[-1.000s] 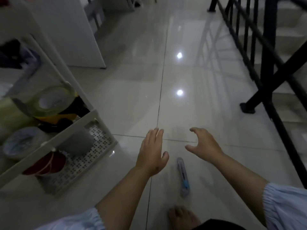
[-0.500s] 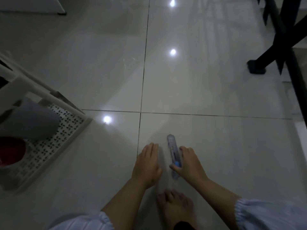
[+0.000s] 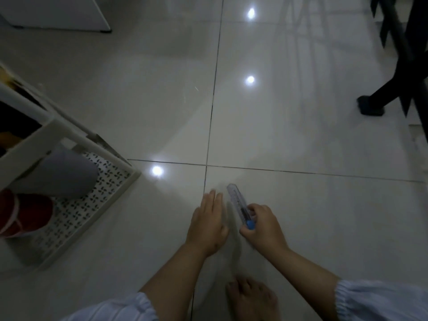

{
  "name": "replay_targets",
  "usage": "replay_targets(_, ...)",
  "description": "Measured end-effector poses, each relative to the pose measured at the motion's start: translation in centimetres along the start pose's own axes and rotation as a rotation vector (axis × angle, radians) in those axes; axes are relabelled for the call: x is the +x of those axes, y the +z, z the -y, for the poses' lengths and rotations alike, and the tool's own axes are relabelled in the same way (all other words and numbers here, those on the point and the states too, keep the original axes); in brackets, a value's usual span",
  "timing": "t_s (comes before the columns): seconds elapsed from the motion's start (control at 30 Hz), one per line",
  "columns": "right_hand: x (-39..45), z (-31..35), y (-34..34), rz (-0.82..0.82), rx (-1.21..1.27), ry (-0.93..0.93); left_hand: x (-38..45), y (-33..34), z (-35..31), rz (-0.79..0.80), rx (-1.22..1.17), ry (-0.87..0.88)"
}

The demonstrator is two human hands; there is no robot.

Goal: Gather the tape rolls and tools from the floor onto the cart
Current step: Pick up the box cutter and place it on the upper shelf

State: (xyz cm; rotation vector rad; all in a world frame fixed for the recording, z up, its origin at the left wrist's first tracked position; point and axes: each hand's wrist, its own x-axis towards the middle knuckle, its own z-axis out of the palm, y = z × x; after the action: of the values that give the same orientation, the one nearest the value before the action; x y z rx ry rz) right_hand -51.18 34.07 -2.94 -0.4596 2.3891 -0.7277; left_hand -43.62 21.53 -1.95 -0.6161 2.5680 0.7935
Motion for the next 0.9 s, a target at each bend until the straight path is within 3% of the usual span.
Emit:
replay_targets(0.3,0.1,12.6,-6.8,-0.125,0.08,-0.352,-3.2,-10.8,0.3,-0.336,-0.05,0.025)
replay_targets(0.53,-5.2,24.9,-12.1,-0.158,0.043,-0.709,-10.0,-22.2,0.8,-0.721,-0.099,0.105)
replay_targets(0.9,-13.5,39.3,-13.9,-0.207,0.125,-0.998,-23.0,-32.6,3.4,-1.129,-0.037,0.107)
